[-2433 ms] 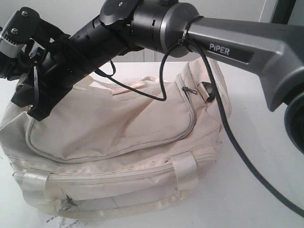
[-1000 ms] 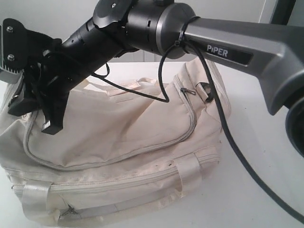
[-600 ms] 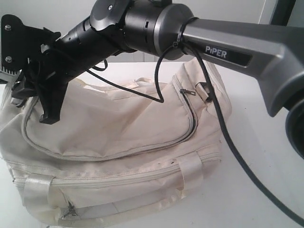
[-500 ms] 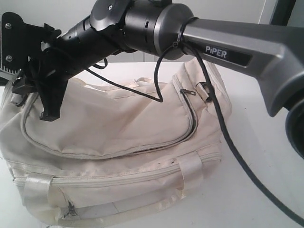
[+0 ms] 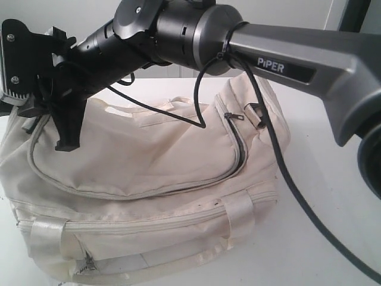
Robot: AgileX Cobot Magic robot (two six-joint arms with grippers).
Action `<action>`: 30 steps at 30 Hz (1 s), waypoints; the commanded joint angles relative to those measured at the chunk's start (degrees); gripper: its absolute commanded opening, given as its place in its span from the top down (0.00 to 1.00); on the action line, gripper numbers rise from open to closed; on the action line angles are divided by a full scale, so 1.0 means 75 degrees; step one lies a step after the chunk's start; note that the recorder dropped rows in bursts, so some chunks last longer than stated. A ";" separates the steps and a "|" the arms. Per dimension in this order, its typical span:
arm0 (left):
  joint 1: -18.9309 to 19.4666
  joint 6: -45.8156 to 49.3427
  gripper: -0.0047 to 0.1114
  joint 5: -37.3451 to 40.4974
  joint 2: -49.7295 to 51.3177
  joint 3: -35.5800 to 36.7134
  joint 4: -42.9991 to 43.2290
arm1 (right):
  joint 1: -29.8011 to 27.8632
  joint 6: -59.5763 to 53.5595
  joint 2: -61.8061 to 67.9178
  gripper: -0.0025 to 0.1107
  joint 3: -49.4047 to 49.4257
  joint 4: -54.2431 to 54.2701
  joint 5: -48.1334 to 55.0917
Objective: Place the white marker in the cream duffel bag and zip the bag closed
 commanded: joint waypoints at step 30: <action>-0.0086 0.0361 0.96 -0.1245 0.0205 -0.0269 -0.1923 | -0.0008 0.0703 -0.0104 0.98 0.0017 0.1565 0.2772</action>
